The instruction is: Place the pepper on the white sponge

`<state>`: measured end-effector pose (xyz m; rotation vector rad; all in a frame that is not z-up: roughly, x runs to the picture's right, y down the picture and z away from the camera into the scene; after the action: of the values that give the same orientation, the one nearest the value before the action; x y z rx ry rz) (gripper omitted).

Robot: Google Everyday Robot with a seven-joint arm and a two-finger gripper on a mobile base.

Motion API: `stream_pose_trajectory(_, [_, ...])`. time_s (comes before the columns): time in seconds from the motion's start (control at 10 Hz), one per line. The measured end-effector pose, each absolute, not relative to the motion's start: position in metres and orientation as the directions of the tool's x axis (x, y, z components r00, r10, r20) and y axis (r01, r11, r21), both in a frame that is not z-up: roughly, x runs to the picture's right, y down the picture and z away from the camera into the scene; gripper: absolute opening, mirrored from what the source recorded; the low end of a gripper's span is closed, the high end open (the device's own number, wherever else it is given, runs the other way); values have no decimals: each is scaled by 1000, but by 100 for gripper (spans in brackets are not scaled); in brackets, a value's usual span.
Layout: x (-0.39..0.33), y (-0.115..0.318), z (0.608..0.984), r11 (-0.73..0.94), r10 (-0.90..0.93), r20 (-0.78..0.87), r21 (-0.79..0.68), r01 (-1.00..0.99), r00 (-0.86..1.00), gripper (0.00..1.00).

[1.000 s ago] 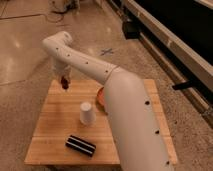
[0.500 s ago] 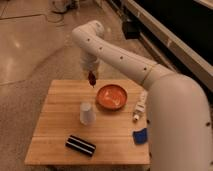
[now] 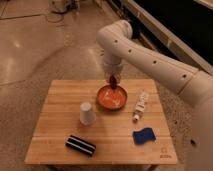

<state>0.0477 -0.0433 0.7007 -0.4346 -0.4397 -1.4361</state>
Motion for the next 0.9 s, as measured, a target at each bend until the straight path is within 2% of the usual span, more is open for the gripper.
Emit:
stream_pose_trajectory(0.2, [86, -31, 690, 126, -832, 536, -73, 989, 145, 0])
stream_pose_trajectory(0.9, [89, -28, 690, 134, -828, 539, -77, 988, 154, 0])
